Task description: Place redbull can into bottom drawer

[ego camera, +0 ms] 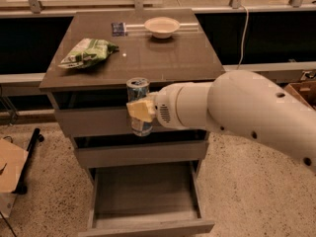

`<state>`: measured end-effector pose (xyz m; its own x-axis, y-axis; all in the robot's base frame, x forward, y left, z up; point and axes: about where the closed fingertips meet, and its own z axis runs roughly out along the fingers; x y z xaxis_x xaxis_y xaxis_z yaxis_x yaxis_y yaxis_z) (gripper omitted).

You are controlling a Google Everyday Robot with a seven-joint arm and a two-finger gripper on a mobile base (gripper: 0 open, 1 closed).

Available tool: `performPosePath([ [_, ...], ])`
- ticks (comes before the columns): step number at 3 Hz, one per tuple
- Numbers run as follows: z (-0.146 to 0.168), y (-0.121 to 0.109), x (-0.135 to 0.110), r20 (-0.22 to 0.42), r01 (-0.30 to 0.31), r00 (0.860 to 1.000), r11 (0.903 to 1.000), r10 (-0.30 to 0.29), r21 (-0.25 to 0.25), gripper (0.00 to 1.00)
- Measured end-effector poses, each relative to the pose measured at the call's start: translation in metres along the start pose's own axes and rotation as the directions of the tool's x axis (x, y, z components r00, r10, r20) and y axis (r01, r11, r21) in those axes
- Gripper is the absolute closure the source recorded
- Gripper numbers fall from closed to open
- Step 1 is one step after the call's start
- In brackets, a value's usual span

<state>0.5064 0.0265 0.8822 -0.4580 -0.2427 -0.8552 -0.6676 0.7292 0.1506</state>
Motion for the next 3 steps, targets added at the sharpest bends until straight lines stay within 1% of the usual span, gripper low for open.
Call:
performPosePath([
  [1,0.000,0.000,0.000,-0.001,0.002,1.000,1.0000,-0.002,0.000,1.00],
  [2,0.014,0.002,0.037,-0.037,-0.017,0.999,0.9997,0.016,-0.020,1.00],
  [3,0.030,0.000,0.096,-0.055,-0.039,0.998,0.9985,0.037,-0.039,1.00],
])
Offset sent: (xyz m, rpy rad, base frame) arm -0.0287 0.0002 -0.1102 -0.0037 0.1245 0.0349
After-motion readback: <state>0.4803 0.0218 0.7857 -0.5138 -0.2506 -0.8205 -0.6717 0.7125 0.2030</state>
